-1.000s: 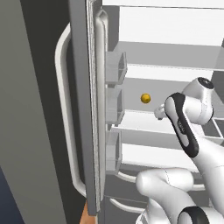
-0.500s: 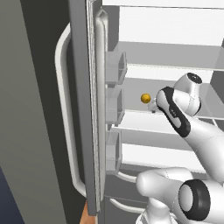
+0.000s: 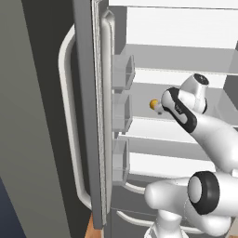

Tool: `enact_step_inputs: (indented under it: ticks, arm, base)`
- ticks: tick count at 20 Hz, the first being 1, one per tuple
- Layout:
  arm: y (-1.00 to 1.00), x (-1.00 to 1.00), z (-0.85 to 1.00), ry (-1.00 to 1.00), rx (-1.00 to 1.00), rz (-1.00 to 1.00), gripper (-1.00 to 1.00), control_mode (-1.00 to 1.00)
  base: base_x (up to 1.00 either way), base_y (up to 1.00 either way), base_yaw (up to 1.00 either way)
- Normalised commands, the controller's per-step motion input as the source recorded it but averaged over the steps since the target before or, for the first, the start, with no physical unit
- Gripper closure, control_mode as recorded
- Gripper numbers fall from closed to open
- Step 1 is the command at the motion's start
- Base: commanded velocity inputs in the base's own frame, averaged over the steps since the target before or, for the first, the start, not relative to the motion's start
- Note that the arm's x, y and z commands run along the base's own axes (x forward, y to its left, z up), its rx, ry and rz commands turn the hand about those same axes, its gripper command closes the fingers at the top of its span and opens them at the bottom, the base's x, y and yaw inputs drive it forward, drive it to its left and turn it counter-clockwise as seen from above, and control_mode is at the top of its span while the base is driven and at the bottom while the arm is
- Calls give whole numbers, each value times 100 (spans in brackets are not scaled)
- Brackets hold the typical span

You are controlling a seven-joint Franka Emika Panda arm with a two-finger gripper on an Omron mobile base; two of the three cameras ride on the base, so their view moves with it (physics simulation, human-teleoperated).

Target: Take the cheese, chicken drumstick, and lemon from the fridge and place them on the plate on the dining counter to create an appetizer plate.

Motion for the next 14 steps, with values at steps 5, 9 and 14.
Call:
enact_step_inputs:
  ticks: [5, 9, 14]
  arm:
    - [0, 29, 0, -4, 0, 0, -100, -100]
    - [0, 3, -8, -7, 0, -2, -100, -100]
    - [0, 3, -9, -9, 0, -3, -100, -100]
  base:
    - [0, 0, 0]
    - [0, 0, 0]
    - [0, 0, 0]
